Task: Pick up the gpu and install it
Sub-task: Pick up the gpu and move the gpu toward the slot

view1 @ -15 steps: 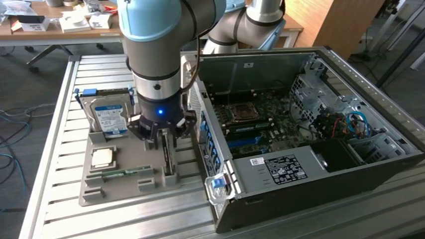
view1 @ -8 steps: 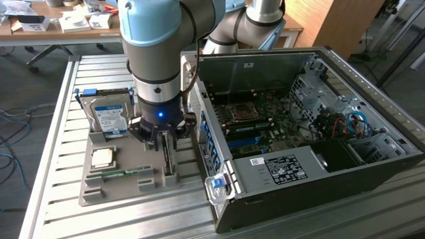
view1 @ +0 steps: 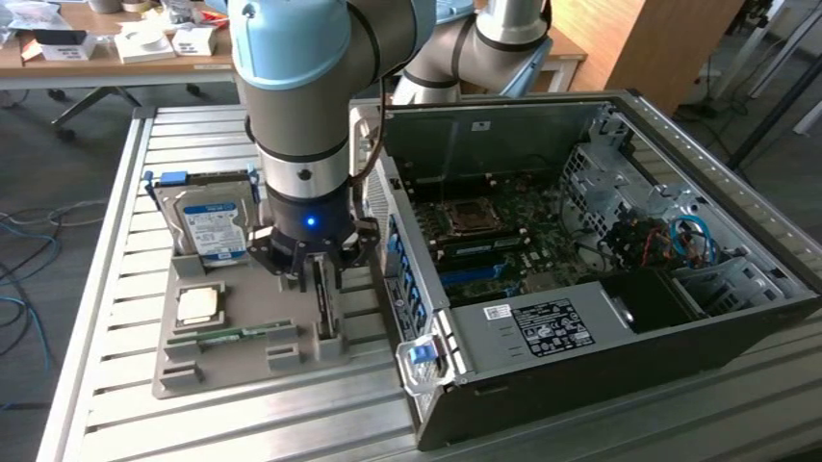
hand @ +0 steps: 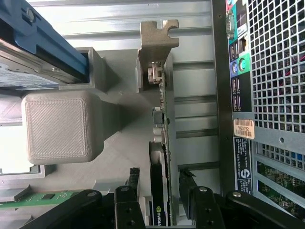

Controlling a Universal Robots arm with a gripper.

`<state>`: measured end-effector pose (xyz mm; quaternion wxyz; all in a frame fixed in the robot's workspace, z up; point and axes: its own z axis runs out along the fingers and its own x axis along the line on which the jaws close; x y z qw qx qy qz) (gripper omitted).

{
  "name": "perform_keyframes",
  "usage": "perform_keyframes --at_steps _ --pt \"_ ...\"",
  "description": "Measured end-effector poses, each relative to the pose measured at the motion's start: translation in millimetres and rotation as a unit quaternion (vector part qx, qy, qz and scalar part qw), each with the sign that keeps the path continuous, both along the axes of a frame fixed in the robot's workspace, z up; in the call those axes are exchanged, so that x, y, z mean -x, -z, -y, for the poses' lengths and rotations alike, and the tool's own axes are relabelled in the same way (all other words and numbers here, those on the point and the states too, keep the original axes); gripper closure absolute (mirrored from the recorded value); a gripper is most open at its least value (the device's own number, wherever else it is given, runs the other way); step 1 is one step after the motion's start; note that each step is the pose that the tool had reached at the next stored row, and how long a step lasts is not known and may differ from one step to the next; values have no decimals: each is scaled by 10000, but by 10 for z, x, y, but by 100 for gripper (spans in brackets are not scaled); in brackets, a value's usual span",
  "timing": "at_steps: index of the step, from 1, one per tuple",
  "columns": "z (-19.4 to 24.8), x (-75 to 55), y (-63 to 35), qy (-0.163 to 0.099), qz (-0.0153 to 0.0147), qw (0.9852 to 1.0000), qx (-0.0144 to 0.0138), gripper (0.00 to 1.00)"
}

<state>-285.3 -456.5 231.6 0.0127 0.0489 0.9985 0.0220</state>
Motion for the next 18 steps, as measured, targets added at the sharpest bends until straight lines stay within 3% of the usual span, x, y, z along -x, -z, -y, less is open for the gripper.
perform_keyframes --at_steps 2,3,18 --pt "0 0 0 0 0 10000 0 54" --pt "0 0 0 0 0 10000 0 61" --pt "9 0 0 0 0 10000 0 61"
